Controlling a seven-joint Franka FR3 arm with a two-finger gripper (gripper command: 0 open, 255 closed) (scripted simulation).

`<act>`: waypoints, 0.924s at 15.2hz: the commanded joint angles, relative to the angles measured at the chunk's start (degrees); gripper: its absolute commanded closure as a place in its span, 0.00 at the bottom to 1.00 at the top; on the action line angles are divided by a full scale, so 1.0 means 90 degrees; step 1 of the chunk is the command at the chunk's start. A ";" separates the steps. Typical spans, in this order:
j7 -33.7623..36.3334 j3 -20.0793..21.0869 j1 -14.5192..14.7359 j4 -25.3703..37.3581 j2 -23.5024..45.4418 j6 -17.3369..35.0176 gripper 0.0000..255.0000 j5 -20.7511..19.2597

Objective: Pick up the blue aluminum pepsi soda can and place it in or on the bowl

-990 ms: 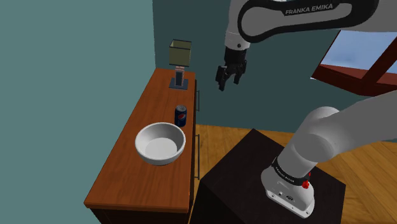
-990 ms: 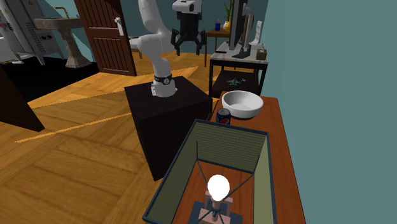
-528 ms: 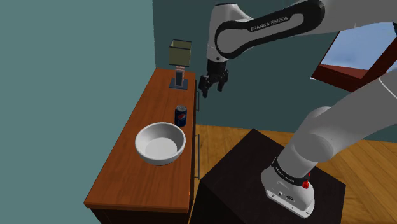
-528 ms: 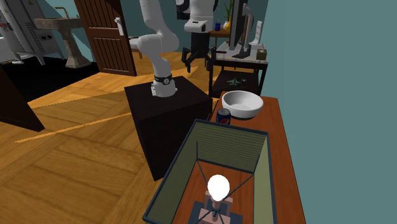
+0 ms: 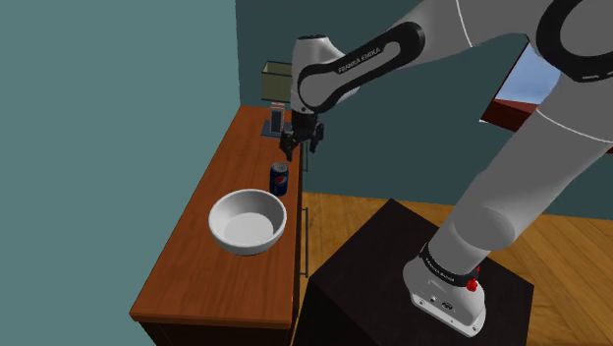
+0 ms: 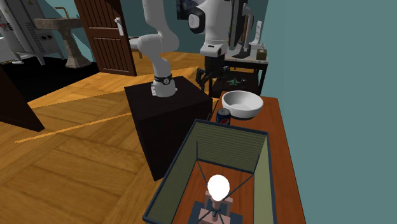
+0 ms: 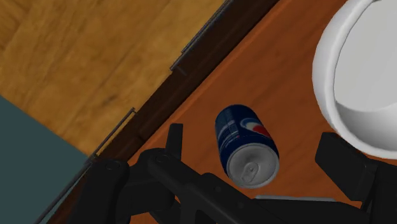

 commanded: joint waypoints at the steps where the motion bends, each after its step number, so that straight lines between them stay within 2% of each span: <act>1: 0.0113 0.0018 0.0000 0.0260 0.0523 0.0290 0.00 -0.0074; 6: 0.0418 0.0024 0.0079 0.1094 0.1779 0.0759 0.00 -0.0281; 14: 0.0520 -0.0031 0.0119 0.1014 0.2286 0.1339 0.00 -0.0423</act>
